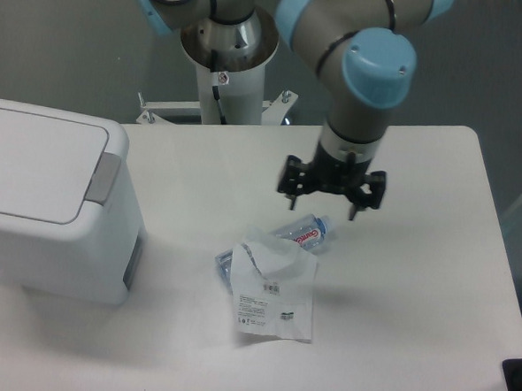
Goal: Open the trash can
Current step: 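Move the gripper across the table toward the white trash bin lid, then lower the gripper onto the bin lid and push it open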
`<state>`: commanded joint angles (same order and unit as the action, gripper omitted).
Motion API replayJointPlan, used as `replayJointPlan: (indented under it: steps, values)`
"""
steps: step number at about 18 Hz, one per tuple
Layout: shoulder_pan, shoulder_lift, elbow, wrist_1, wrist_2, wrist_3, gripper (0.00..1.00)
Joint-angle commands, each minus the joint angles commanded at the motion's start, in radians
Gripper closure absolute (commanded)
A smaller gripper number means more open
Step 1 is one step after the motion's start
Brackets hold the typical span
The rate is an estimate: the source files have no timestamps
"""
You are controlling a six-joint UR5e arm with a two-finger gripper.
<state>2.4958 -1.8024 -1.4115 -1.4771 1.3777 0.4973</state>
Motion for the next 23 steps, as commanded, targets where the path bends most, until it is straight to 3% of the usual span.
replayJointPlan:
  steps: [5,15,23]
  values:
    - [-0.063,-0.002,0.071,-0.042,-0.063,-0.130,0.00]
    - [-0.192,0.060,0.071,-0.040,-0.100,-0.243,0.00]
    - [-0.245,0.054,0.057,-0.037,-0.098,-0.261,0.00]
